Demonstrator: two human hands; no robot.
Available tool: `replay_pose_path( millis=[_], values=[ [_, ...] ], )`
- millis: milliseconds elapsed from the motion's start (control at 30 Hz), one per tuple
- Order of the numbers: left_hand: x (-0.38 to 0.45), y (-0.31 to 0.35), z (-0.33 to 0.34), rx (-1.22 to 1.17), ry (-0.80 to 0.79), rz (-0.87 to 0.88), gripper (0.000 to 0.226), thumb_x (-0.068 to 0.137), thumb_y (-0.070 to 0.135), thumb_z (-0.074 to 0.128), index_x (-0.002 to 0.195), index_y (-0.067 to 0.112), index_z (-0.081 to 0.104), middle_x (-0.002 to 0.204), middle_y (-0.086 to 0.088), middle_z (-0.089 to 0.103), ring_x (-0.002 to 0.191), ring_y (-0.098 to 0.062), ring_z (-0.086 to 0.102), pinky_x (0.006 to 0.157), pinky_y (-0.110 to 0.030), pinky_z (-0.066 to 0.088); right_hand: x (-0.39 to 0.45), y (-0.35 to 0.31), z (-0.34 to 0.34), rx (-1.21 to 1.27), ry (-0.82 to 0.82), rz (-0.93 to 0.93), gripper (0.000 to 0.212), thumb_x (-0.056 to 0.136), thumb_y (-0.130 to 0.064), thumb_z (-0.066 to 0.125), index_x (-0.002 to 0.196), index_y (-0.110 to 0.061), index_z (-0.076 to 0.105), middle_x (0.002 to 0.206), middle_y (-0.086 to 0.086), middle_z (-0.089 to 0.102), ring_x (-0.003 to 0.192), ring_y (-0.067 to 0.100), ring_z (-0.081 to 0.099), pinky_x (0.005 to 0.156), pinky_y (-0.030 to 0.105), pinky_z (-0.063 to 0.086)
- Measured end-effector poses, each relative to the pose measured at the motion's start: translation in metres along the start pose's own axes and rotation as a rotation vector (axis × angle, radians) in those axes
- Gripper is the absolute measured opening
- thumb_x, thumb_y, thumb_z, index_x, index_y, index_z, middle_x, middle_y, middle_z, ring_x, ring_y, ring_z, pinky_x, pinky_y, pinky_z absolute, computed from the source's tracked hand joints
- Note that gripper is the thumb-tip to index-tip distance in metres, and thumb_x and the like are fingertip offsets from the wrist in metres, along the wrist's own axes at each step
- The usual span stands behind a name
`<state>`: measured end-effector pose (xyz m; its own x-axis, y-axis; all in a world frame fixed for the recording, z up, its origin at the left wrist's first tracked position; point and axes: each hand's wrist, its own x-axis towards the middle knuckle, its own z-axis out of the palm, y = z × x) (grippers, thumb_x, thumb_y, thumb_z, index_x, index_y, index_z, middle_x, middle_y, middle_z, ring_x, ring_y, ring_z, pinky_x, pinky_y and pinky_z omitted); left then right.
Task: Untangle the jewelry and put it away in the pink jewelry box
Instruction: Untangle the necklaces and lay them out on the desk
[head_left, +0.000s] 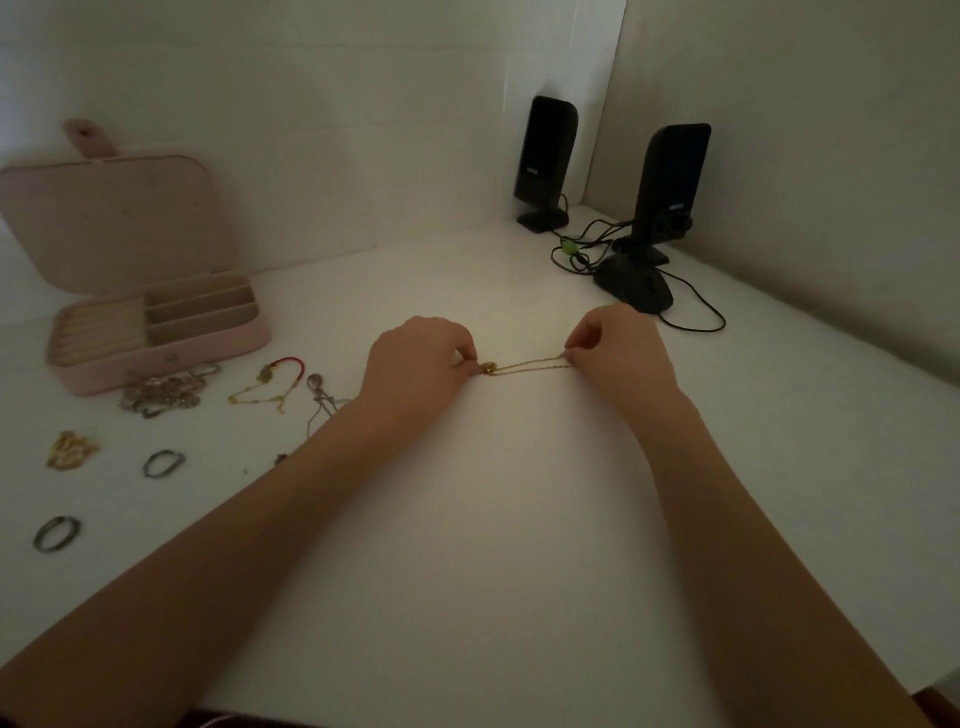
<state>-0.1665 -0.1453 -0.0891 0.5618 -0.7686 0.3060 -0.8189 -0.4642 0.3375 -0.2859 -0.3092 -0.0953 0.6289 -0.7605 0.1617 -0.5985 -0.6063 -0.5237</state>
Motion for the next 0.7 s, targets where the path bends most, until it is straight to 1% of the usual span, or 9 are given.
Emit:
replay_pose_path(
  millis=[133, 233, 300, 400, 467, 533, 567, 633, 700],
  values=[
    [0.003, -0.016, -0.018, 0.073, -0.002, 0.097, 0.016, 0.089, 0.032, 0.058, 0.101, 0.024, 0.067, 0.104, 0.006, 0.063, 0.101, -0.016, 0.055, 0.080, -0.029, 0.039, -0.004, -0.012, -0.001, -0.038, 0.072, -0.059, 0.008, 0.085, -0.027, 0.067, 0.091, -0.023, 0.065, 0.108, 0.001, 0.056, 0.093, 0.014, 0.056, 0.076, 0.030, 0.047],
    [0.007, -0.045, -0.049, -0.115, -0.057, 0.119, 0.012, 0.082, 0.018, 0.070, 0.094, 0.020, 0.072, 0.083, 0.011, 0.063, 0.080, 0.001, 0.060, 0.077, -0.022, 0.049, -0.019, -0.039, -0.001, 0.148, 0.113, -0.180, 0.005, 0.085, -0.028, 0.067, 0.088, -0.025, 0.065, 0.093, -0.002, 0.060, 0.083, 0.011, 0.054, 0.074, 0.029, 0.046],
    [0.000, -0.063, -0.067, -0.224, -0.124, 0.102, 0.016, 0.077, 0.009, 0.074, 0.090, 0.019, 0.073, 0.078, 0.014, 0.064, 0.072, 0.008, 0.061, 0.068, -0.009, 0.049, -0.034, -0.061, 0.007, 0.257, 0.043, -0.286, 0.005, 0.081, -0.027, 0.070, 0.084, -0.024, 0.067, 0.083, -0.003, 0.060, 0.076, 0.009, 0.053, 0.070, 0.028, 0.044],
    [-0.015, -0.084, -0.078, -0.214, -0.187, 0.073, 0.026, 0.075, 0.003, 0.074, 0.082, 0.027, 0.070, 0.068, 0.023, 0.065, 0.072, 0.008, 0.061, 0.064, -0.005, 0.048, -0.052, -0.087, 0.029, 0.228, -0.147, -0.419, 0.010, 0.080, -0.030, 0.071, 0.086, -0.024, 0.068, 0.084, -0.005, 0.061, 0.078, 0.007, 0.051, 0.072, 0.029, 0.043],
    [-0.024, -0.099, -0.078, -0.132, -0.171, 0.093, 0.030, 0.076, -0.003, 0.069, 0.080, 0.026, 0.071, 0.067, 0.023, 0.065, 0.071, 0.005, 0.061, 0.066, -0.009, 0.049, -0.056, -0.099, 0.044, 0.135, -0.236, -0.452, 0.013, 0.082, -0.034, 0.068, 0.091, -0.025, 0.066, 0.092, -0.004, 0.061, 0.088, 0.010, 0.052, 0.075, 0.029, 0.043],
    [-0.029, -0.112, -0.077, -0.006, -0.068, 0.184, 0.029, 0.076, -0.009, 0.064, 0.081, 0.018, 0.073, 0.074, 0.009, 0.068, 0.072, -0.006, 0.062, 0.073, -0.024, 0.051, -0.057, -0.111, 0.054, 0.103, -0.294, -0.449, 0.017, 0.083, -0.037, 0.067, 0.095, -0.025, 0.064, 0.096, -0.005, 0.059, 0.091, 0.011, 0.052, 0.070, 0.026, 0.040],
    [-0.029, -0.118, -0.076, 0.053, -0.007, 0.225, 0.026, 0.075, -0.011, 0.063, 0.081, 0.012, 0.073, 0.077, -0.001, 0.069, 0.076, -0.018, 0.063, 0.075, -0.030, 0.049, -0.056, -0.118, 0.058, 0.101, -0.316, -0.448, 0.021, 0.082, -0.038, 0.067, 0.097, -0.025, 0.064, 0.098, -0.005, 0.058, 0.091, 0.011, 0.052, 0.069, 0.026, 0.039],
    [-0.029, -0.127, -0.076, 0.094, 0.075, 0.258, 0.024, 0.073, -0.014, 0.062, 0.082, 0.006, 0.072, 0.079, -0.009, 0.069, 0.078, -0.028, 0.063, 0.074, -0.029, 0.044, -0.054, -0.131, 0.064, 0.079, -0.355, -0.469, 0.030, 0.079, -0.039, 0.070, 0.103, -0.023, 0.063, 0.102, -0.004, 0.056, 0.092, 0.012, 0.052, 0.073, 0.027, 0.042],
    [-0.032, -0.131, -0.075, 0.066, 0.096, 0.258, 0.026, 0.073, -0.015, 0.062, 0.082, 0.006, 0.072, 0.080, -0.009, 0.069, 0.078, -0.026, 0.062, 0.075, -0.029, 0.044, -0.049, -0.141, 0.069, 0.059, -0.401, -0.482, 0.036, 0.076, -0.040, 0.073, 0.105, -0.022, 0.062, 0.104, -0.001, 0.055, 0.093, 0.014, 0.052, 0.079, 0.029, 0.045]
  ],
)
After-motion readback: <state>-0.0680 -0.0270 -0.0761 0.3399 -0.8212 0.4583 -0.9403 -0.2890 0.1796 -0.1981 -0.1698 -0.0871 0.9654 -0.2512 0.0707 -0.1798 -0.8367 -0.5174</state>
